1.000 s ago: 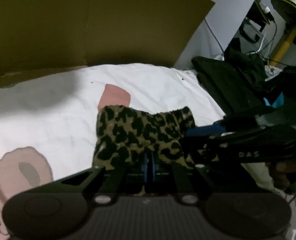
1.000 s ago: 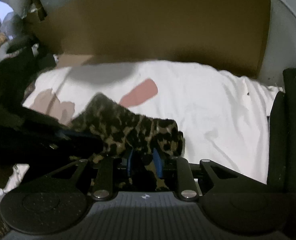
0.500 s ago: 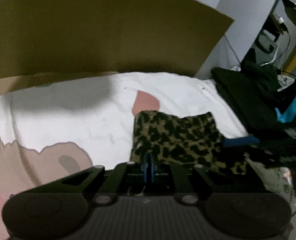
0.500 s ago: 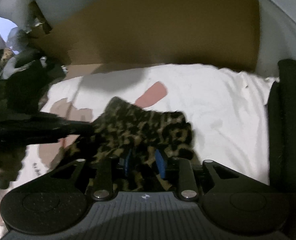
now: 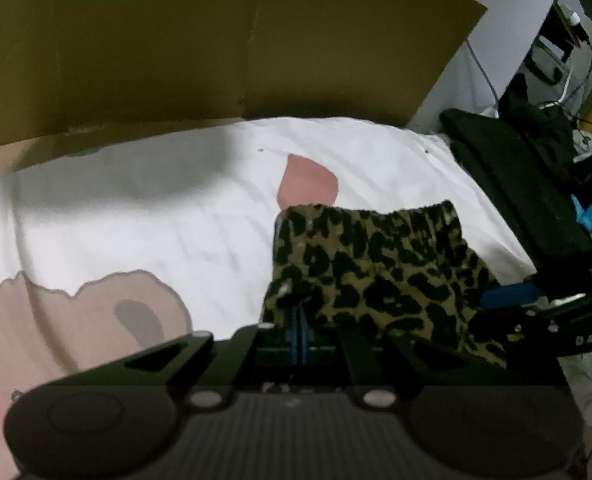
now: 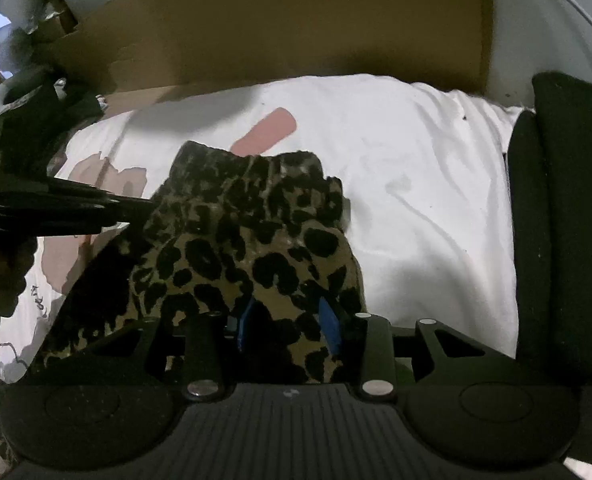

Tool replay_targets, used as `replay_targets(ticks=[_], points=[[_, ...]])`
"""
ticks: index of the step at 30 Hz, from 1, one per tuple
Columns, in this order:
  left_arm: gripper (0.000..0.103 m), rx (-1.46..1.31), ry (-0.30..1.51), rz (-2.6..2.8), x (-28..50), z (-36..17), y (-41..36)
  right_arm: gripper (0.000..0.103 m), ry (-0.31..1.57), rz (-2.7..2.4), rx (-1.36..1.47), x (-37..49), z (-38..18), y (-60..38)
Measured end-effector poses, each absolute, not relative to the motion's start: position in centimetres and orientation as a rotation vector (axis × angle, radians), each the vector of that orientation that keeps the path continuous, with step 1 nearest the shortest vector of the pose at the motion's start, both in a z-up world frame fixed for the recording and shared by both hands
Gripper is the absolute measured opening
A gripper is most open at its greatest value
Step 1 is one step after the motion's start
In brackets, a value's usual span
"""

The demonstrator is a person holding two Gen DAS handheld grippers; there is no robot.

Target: Fold clothes

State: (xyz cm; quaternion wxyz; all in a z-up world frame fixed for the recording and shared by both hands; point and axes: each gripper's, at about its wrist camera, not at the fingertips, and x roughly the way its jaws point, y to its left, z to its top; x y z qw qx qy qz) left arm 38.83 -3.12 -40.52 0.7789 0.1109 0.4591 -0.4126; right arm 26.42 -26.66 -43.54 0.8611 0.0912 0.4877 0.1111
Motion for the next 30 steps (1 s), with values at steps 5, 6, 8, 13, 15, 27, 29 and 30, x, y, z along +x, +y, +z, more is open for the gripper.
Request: replay_targets(ticks=[5, 6, 8, 13, 15, 27, 29, 30], points=[[0.004, 0.238, 0.996, -0.887, 38.6, -39.8, -3.1, 0.04, 1.062, 0.192, 0.123, 26.2, -43.3, -26.5], [0.004, 0.238, 0.995, -0.887, 38.4, -39.5, -3.0, 0.04, 1.072, 0.183, 0.111, 26.1, -43.1, -26.5], [0.004, 0.235, 0.992, -0.888, 38.1, -38.9, -2.8, 0.041, 1.077, 0.163, 0.106, 25.9, -42.4, -26.5], [0.004, 0.225, 0.995, -0.903, 36.5, -37.6, -2.0, 0.041, 1.037, 0.175, 0.173, 25.0, -40.5, -26.0], [0.005, 0.231, 0.998, -0.916, 35.8, -37.4, -1.7, 0.042, 1.024, 0.213, 0.178, 24.5, -40.0, -25.2], [0.005, 0.317, 1.063, -0.858, 35.4, -41.2, -0.9, 0.041, 1.11, 0.214, 0.129, 22.8, -43.0, -25.0], [0.005, 0.327, 1.063, -0.847, 35.6, -41.3, -0.5, 0.04, 1.12, 0.206, 0.127, 22.5, -43.2, -25.7], [0.005, 0.32, 1.068, -0.846, 35.7, -41.3, -0.1, 0.04, 1.124, 0.202, 0.126, 22.3, -43.2, -25.9]])
